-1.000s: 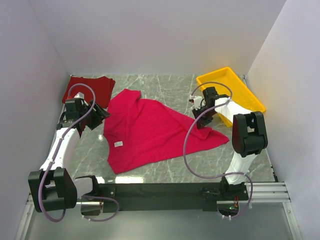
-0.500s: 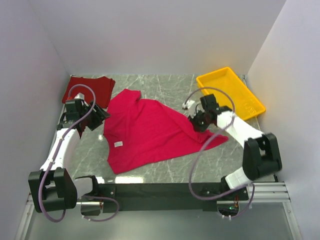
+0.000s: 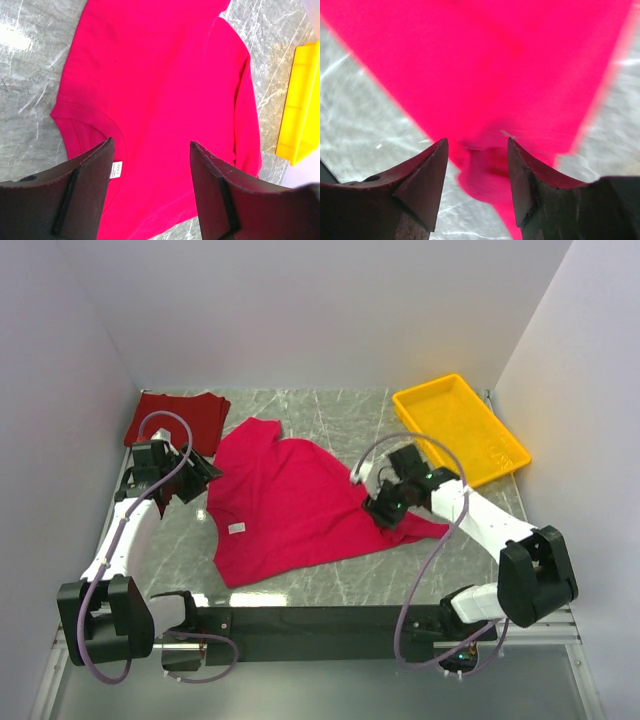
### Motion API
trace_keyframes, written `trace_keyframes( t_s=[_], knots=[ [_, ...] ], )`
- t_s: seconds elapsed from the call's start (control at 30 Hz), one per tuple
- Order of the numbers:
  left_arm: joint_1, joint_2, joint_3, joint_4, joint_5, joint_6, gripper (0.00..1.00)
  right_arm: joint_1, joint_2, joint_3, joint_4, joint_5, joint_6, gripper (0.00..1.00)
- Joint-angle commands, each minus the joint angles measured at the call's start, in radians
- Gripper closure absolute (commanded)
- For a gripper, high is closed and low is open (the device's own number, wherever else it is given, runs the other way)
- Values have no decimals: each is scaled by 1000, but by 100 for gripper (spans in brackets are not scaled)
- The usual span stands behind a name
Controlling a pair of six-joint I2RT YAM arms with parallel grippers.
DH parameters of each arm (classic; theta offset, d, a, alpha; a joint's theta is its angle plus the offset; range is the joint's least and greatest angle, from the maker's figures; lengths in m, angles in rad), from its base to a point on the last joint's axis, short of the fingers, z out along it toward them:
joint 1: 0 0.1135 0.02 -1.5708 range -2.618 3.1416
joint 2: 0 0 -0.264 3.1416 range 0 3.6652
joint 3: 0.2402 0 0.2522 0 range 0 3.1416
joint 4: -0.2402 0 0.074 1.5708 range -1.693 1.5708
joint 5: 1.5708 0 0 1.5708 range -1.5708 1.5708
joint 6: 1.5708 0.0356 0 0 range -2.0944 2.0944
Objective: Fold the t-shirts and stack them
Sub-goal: Flatten the tshirt out
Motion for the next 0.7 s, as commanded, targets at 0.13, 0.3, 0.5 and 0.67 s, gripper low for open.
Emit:
trace_keyframes(
  t_s=[0.13,0.3,0.5,0.67],
  knots=[
    [5,-28,3,21,9,3,33,-246,124,276,2,-65,378,43],
    [8,-37,0,18,6,2,33,-290,187,294,-59,-97,492,44],
    [8,-34,-9,33,16,-8,33,-293,227,221,-46,-17,556,44],
    [10,-22,0,32,23,-3,33,-300,293,216,-47,-24,581,46]
  ],
)
